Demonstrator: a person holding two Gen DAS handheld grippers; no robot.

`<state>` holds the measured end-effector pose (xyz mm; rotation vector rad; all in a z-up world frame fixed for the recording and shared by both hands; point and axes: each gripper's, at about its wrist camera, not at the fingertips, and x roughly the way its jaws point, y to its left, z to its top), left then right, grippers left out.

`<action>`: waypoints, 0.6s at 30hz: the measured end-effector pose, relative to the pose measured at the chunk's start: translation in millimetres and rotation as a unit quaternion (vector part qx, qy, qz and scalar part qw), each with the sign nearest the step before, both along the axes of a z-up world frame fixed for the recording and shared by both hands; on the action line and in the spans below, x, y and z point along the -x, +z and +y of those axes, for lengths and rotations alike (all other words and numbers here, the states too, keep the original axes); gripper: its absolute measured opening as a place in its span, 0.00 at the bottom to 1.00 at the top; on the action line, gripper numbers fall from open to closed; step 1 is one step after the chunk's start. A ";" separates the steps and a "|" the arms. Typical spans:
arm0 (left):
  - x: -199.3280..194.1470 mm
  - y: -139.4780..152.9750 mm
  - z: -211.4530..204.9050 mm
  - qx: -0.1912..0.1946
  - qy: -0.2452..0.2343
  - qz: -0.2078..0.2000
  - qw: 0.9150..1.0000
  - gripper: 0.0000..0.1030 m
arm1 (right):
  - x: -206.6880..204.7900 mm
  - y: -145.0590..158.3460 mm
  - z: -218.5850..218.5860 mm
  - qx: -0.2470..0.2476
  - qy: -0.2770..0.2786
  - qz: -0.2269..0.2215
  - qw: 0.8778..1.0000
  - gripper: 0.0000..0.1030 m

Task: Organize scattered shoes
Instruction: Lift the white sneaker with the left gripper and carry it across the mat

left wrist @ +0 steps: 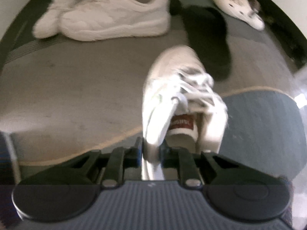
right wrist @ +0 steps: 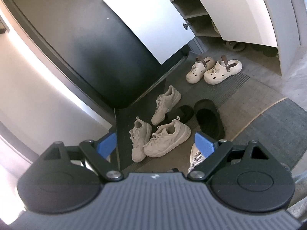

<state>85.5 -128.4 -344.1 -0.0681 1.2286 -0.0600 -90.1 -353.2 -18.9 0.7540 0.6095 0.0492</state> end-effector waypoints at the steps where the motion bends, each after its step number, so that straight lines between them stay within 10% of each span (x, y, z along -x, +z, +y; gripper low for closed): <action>1: -0.8 3.2 6.0 0.006 0.003 -0.003 1.000 0.18 | -1.0 0.7 2.1 -0.001 0.003 -0.001 1.000 0.88; 18: 7.4 43.1 103.0 0.013 0.071 -0.062 0.995 0.19 | -38.4 4.8 72.6 -0.008 0.092 -0.002 0.996 0.88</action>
